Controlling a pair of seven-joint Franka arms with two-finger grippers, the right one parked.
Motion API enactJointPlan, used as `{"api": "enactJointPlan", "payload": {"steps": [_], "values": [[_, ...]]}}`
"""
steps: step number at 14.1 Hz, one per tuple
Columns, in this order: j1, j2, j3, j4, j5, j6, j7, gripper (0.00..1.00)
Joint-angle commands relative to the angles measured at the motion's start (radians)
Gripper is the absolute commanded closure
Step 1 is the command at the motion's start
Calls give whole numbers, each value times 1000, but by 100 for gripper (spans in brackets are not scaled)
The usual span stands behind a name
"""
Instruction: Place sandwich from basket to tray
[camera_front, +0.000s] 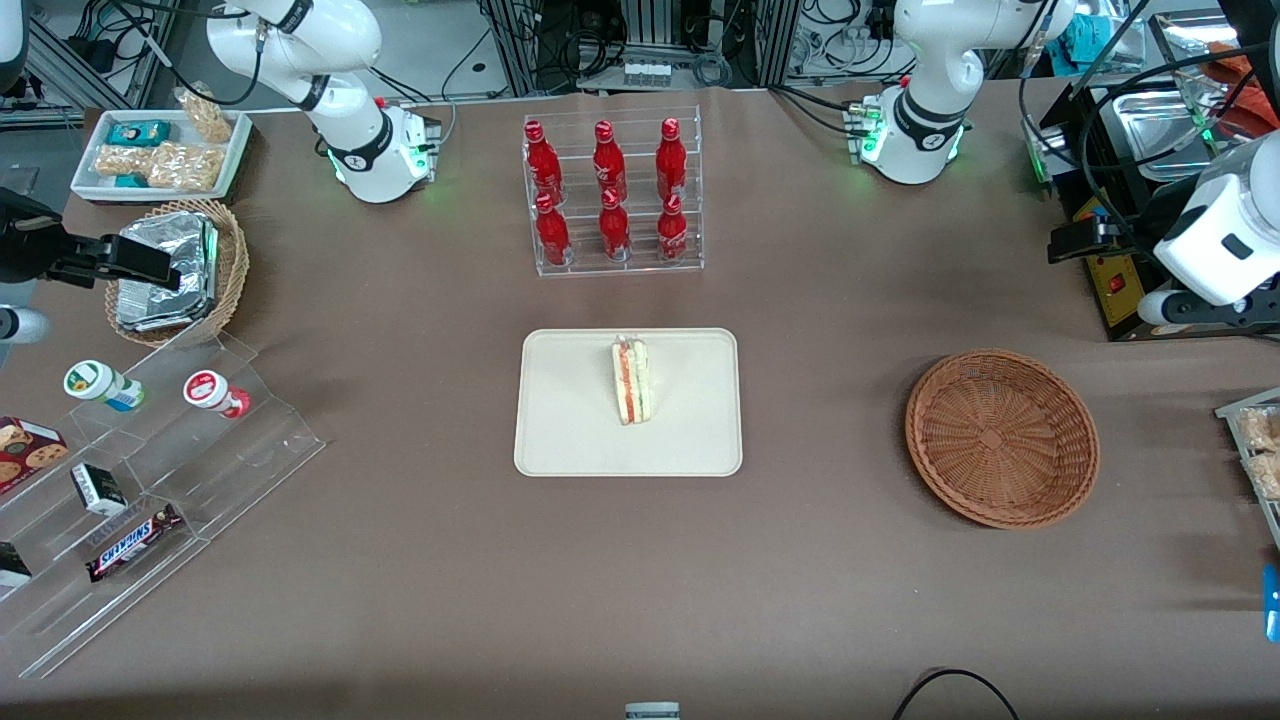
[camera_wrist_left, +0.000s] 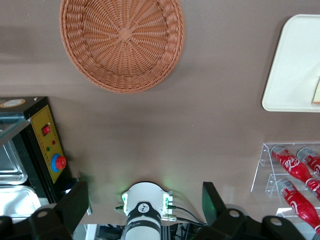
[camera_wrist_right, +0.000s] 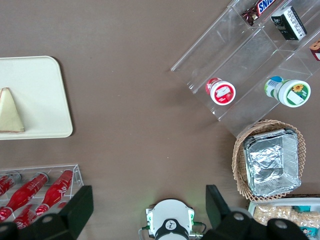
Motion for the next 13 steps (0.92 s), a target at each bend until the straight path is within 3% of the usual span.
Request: {"api": "enactJointPlan", "payload": {"steps": [1, 3, 6, 11, 13], "values": [[1, -1, 3, 6, 9, -19, -59, 0], [37, -8, -3, 3, 3, -12, -56, 0], [223, -22, -199, -1, 8, -4, -54, 0], [217, -113, -201, -159, 26, 119, -57, 0], [217, -105, -204, -153, 25, 126, -67, 0]]}}
